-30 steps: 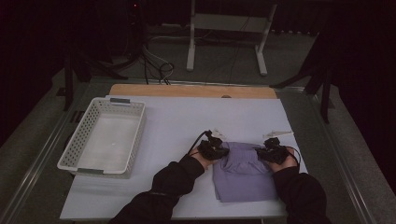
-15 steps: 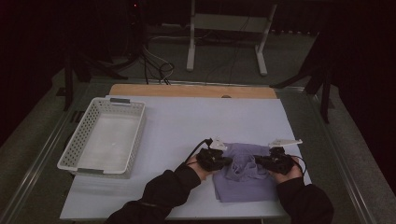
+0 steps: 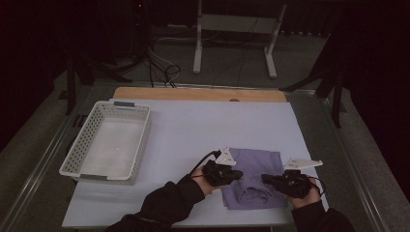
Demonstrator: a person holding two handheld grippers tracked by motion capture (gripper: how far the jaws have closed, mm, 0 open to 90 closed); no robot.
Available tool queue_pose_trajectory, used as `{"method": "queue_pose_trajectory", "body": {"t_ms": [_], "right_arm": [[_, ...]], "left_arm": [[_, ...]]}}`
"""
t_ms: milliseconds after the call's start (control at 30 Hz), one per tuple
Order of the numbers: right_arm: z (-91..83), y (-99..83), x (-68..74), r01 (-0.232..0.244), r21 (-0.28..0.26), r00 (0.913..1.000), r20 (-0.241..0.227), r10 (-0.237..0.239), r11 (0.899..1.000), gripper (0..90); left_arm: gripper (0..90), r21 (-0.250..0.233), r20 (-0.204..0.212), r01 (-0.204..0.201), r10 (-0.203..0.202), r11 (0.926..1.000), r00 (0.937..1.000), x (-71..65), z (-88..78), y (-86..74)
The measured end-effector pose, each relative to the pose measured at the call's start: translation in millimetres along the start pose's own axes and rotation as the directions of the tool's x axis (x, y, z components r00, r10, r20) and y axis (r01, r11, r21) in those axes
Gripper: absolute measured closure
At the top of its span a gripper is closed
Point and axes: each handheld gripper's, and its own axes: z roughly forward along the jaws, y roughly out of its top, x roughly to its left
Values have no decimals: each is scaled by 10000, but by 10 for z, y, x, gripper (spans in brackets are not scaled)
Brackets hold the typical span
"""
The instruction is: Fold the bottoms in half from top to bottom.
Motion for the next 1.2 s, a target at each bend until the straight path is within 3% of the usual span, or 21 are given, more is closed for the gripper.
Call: {"method": "queue_pose_trajectory", "body": {"t_ms": [333,533,733,900,967,1067,1167,1200], "right_arm": [[37,-142,44,-15,390,9983,-580,38,9992,897],[81,-263,54,-37,1089,9969,-783,122,9940,897],[81,-362,70,50,1435,9953,-960,89,9896,897],[67,-396,84,-27,1506,9949,-995,178,9886,897],[79,-389,96,-25,1497,9952,-967,171,9887,897],[68,-379,96,-9,1430,9950,-991,153,9897,886],[21,-352,76,-57,1141,9935,-1125,187,9935,819],[4,-340,76,-88,949,9930,-1167,199,9954,788]], "left_arm": [[880,774,773,-493,433,9958,9961,-97,102,-119],[880,1031,1060,-636,526,9926,9930,-148,127,-155],[879,1270,1125,-675,532,9896,9922,-204,134,-186],[876,1705,1155,-904,712,9812,9908,-252,125,-245],[875,1621,1203,-688,495,9844,9915,-240,117,-259],[835,1469,1279,-716,529,9866,9904,-227,84,-251],[732,1212,1382,-679,509,9903,9891,-211,30,-230],[653,1112,1383,-644,488,9917,9892,-210,14,-221]]}}
